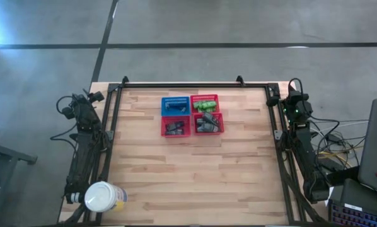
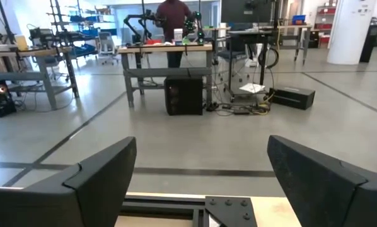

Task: Pick & Place Travel size toiletries
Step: Return to Home Position

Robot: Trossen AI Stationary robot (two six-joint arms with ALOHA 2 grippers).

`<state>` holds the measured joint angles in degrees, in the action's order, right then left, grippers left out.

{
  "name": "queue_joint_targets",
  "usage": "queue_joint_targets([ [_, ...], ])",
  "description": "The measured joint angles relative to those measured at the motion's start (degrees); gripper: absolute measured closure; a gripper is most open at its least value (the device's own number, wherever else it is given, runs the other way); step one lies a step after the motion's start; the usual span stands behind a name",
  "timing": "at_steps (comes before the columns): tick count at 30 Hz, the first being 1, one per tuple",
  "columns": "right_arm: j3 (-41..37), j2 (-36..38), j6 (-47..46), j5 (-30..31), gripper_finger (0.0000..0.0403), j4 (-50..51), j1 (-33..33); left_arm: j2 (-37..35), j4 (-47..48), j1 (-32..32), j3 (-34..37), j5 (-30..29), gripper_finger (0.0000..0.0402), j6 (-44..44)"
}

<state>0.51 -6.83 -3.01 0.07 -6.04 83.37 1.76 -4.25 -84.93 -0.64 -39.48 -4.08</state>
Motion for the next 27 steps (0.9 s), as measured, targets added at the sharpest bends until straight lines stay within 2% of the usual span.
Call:
queue_joint_targets([
  [11, 0.0, 0.0, 0.02, -0.01, 0.0077, 0.0, 0.0, 0.0, 0.0, 0.0, 0.0, 0.0, 0.0156, 0.0],
  [27, 0.0, 0.0, 0.04, -0.01, 0.0042, 0.0, 0.0, 0.0, 0.0, 0.0, -0.02, 0.0, 0.0156, 0.0],
])
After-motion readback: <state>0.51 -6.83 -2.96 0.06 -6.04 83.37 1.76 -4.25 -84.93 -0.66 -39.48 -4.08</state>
